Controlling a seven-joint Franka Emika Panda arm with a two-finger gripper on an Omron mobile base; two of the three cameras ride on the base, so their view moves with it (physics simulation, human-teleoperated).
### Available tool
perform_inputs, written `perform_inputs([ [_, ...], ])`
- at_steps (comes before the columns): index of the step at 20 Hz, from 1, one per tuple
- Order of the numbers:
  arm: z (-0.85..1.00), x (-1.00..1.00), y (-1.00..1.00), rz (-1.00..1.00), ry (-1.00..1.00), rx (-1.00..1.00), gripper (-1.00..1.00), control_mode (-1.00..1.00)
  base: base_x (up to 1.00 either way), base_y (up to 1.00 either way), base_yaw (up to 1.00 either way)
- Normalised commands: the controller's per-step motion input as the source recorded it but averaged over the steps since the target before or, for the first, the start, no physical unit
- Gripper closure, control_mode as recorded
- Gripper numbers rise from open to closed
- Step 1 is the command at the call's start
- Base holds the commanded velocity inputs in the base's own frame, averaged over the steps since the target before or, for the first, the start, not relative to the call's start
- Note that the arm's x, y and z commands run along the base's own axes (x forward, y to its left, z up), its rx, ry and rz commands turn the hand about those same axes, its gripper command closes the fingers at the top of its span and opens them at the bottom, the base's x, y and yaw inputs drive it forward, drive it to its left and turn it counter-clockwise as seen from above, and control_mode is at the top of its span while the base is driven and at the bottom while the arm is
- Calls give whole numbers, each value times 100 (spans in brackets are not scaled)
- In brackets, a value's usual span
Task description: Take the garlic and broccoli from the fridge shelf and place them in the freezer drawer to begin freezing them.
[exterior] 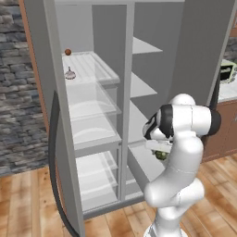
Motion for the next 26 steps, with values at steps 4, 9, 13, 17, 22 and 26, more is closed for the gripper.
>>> perform_inputs([
  [4, -16, 23, -14, -10, 6, 1, 100, -100, 0, 0, 0],
  [9, -36, 39, -11, -9, 15, 1, 100, -100, 0, 0, 0],
  [13, -55, 41, -1, -9, 18, 0, 100, -100, 0, 0, 0],
  [17, -52, 10, 0, -6, 7, 0, 100, -100, 0, 0, 0],
  [22, -55, 14, 0, -2, 7, 0, 100, -100, 0, 0, 0],
  [26, -54, 0, 0, -1, 2, 0, 100, -100, 0, 0, 0],
])
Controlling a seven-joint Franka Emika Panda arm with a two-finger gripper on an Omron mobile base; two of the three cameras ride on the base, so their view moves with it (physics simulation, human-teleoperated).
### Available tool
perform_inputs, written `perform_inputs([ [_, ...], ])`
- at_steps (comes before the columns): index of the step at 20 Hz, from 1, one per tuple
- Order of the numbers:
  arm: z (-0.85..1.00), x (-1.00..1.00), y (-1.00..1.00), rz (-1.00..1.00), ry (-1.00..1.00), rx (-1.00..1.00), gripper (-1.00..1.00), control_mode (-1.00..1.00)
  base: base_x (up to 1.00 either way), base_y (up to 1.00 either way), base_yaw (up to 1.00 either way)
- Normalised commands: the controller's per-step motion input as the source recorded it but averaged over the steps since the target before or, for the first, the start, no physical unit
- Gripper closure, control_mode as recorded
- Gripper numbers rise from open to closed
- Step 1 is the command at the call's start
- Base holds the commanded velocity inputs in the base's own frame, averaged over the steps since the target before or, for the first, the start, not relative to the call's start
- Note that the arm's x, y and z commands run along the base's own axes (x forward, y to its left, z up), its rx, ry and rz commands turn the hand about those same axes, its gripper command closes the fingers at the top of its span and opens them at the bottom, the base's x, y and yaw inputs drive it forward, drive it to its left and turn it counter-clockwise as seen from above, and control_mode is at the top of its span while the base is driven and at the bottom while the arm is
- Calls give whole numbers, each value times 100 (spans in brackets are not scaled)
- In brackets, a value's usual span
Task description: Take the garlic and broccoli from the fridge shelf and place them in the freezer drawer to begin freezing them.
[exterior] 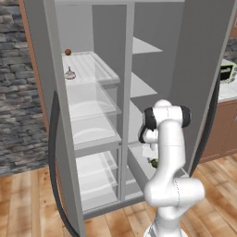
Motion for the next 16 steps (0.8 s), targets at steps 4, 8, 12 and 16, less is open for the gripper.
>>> perform_inputs([
  [4, -58, 0, 0, -1, 3, 0, 100, -100, 0, 0, 0],
  [8, -35, 0, -1, -1, 1, 0, 100, -100, 0, 0, 0],
  [12, -33, 0, -7, -1, 0, 0, 100, -100, 0, 0, 0],
  [16, -40, 0, -4, 0, 0, 0, 100, -100, 0, 0, 0],
])
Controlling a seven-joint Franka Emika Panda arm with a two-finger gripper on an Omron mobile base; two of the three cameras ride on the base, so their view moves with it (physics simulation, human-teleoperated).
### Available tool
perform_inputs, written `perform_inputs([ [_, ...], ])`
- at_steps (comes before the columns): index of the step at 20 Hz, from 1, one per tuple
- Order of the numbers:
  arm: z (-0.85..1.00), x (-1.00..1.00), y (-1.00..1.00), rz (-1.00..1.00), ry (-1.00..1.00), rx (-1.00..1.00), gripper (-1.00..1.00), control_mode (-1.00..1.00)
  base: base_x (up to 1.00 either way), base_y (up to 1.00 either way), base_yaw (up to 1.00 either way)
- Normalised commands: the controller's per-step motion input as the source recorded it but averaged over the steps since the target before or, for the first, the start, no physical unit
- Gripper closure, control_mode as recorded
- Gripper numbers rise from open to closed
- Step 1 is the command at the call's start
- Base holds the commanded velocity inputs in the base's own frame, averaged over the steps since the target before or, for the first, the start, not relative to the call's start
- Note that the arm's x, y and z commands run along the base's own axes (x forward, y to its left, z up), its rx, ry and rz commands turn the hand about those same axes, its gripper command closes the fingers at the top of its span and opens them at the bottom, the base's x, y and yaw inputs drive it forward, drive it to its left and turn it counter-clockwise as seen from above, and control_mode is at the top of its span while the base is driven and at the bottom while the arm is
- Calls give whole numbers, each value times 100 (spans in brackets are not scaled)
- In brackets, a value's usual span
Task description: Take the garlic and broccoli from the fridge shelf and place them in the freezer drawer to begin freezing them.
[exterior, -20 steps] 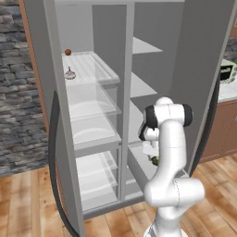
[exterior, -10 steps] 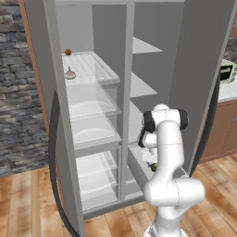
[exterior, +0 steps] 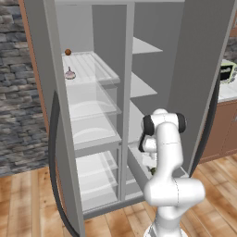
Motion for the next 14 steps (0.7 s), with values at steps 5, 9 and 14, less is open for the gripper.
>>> perform_inputs([
  [5, -45, 0, -1, 0, 0, 0, 100, -100, 0, 0, 0],
  [9, -46, 0, -1, 0, 0, 0, 100, -100, 0, 0, 0],
  [14, -46, -12, 0, 0, -1, 0, 100, -100, 0, 0, 0],
])
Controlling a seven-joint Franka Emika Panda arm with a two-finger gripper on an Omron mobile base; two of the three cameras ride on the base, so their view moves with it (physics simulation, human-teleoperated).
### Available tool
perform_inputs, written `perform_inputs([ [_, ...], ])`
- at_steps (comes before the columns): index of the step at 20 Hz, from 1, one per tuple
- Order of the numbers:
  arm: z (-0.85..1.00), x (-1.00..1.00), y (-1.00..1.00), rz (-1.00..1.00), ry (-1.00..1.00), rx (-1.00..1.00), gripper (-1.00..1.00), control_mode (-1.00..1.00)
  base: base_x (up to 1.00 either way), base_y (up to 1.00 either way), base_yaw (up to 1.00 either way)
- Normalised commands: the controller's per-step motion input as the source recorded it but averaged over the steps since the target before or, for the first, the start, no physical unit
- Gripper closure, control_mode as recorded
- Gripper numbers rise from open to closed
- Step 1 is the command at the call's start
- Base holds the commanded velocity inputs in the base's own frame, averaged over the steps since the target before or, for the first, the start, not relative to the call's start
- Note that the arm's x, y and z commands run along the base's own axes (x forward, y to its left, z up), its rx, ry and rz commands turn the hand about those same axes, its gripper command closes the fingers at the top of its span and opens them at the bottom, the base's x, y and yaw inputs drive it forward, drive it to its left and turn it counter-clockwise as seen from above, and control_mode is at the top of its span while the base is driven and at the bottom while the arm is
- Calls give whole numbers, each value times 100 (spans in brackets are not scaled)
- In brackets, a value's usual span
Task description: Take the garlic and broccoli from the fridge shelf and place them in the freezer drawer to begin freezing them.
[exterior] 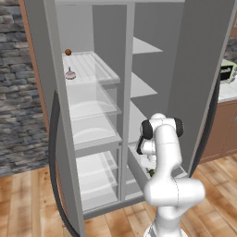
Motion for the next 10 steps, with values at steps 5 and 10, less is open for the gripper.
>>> perform_inputs([
  [5, -49, -82, 0, 0, -10, 0, -100, -100, 0, 0, 0],
  [10, -19, -58, 0, 0, -10, 0, -100, -100, 0, 0, 0],
])
